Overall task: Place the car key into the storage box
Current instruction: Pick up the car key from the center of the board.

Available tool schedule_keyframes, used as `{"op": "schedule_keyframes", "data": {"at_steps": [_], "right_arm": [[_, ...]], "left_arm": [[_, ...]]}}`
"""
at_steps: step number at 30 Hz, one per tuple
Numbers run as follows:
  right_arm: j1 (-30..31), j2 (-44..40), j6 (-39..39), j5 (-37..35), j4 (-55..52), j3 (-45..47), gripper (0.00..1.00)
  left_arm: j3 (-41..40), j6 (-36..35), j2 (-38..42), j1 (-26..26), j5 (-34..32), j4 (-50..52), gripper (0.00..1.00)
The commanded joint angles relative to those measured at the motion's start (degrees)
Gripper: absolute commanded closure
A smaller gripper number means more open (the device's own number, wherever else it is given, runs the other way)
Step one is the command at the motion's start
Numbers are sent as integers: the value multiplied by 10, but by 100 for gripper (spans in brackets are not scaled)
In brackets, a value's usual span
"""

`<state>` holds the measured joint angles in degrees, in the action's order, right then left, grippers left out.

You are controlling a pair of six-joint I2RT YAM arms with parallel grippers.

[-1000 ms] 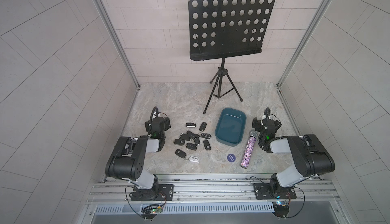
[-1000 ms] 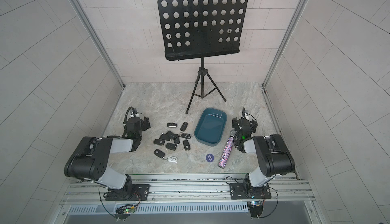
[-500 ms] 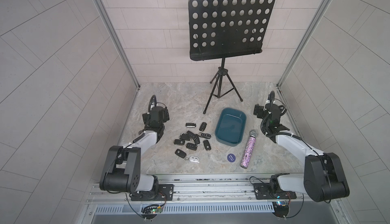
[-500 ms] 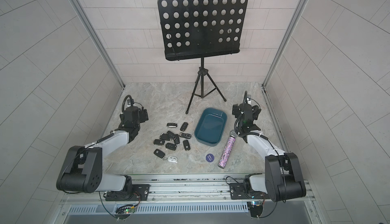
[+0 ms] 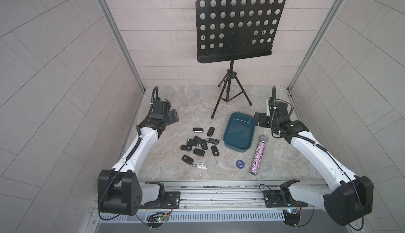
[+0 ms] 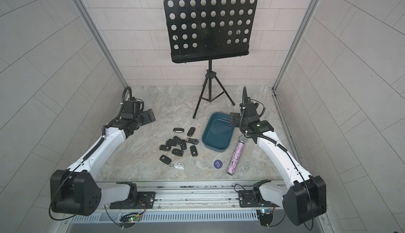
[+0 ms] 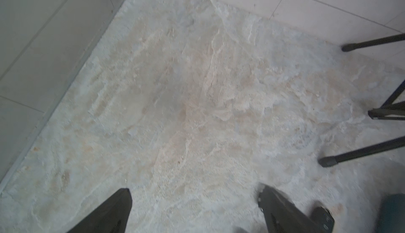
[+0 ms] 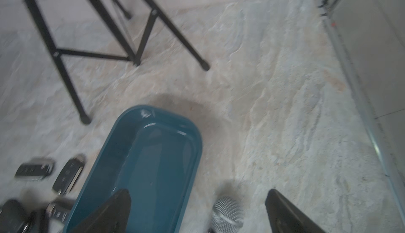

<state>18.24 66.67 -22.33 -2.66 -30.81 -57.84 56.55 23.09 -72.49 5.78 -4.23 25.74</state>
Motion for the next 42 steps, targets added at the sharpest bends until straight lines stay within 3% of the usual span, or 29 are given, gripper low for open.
{"op": "schedule_keyframes", "data": {"at_steps": [1, 10, 15, 30, 42], "right_arm": [[73, -19, -13, 26, -103, -9, 0], [272, 54, -32, 40, -130, -66, 4], [330, 134, -8, 43, -133, -110, 9], [347, 363, 32, 81, -142, -247, 28], [357, 450, 12, 36, -178, -275, 38]], "left_arm": [[-11, 48, 31, 4, 62, 97, 0], [-86, 108, 105, 5, 132, 159, 0], [-117, 124, 116, 4, 140, 168, 0], [-159, 157, 119, -47, 156, 168, 0], [-165, 153, 120, -61, 164, 165, 0]]}}
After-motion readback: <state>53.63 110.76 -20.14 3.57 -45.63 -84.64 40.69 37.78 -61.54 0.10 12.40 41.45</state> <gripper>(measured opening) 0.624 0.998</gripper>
